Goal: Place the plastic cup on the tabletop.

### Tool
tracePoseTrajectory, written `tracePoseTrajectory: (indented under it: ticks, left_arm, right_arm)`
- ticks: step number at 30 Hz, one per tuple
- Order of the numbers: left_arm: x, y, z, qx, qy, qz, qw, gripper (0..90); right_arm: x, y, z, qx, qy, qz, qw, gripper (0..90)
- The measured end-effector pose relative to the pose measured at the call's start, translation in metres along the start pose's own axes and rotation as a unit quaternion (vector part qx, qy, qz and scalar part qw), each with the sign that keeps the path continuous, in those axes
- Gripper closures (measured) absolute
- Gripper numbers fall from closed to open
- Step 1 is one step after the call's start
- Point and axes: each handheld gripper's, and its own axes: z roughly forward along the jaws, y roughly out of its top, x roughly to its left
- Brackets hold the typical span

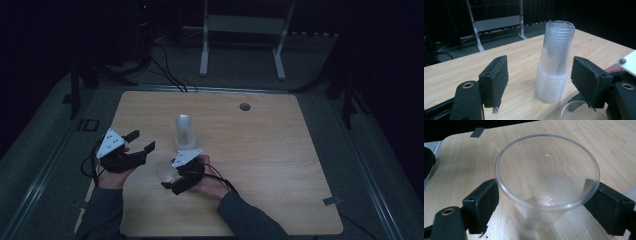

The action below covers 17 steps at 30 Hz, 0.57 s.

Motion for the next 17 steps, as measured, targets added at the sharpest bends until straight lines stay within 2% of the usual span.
tracePoseTrajectory:
  ticks: [17]
  left_arm:
    - [0.001, 0.0, 0.0, -0.001, 0.002, -0.001, 1.0, 30.1]
  right_arm:
    - [-0.004, -0.012, -0.023, -0.012, 0.002, 0.006, 0.9999, 13.7]
